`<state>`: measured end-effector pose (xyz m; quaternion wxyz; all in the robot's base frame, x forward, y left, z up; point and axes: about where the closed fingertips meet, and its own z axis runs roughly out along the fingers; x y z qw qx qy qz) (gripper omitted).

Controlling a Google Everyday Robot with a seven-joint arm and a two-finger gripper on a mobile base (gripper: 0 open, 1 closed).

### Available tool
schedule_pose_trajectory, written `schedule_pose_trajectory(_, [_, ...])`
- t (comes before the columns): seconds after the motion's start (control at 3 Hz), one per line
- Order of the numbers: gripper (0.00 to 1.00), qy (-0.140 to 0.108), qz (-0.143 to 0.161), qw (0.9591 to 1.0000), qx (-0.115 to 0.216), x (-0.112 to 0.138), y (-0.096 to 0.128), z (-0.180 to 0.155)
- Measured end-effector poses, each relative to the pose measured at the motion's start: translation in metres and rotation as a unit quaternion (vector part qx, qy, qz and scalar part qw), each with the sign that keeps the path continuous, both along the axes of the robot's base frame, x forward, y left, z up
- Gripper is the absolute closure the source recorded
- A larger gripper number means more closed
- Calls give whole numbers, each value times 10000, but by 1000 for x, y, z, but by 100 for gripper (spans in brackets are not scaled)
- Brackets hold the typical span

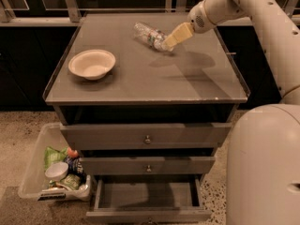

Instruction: Place water bottle into bottom drawer

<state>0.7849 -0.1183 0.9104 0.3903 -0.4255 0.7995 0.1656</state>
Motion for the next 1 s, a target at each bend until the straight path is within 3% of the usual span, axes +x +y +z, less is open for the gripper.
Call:
schedule_pose_trajectory(0.67, [0, -23, 336, 9994, -7, 24, 39, -17])
schedule_pose_trajectory(1.0, [0, -33, 296, 9996, -22, 31, 40, -20])
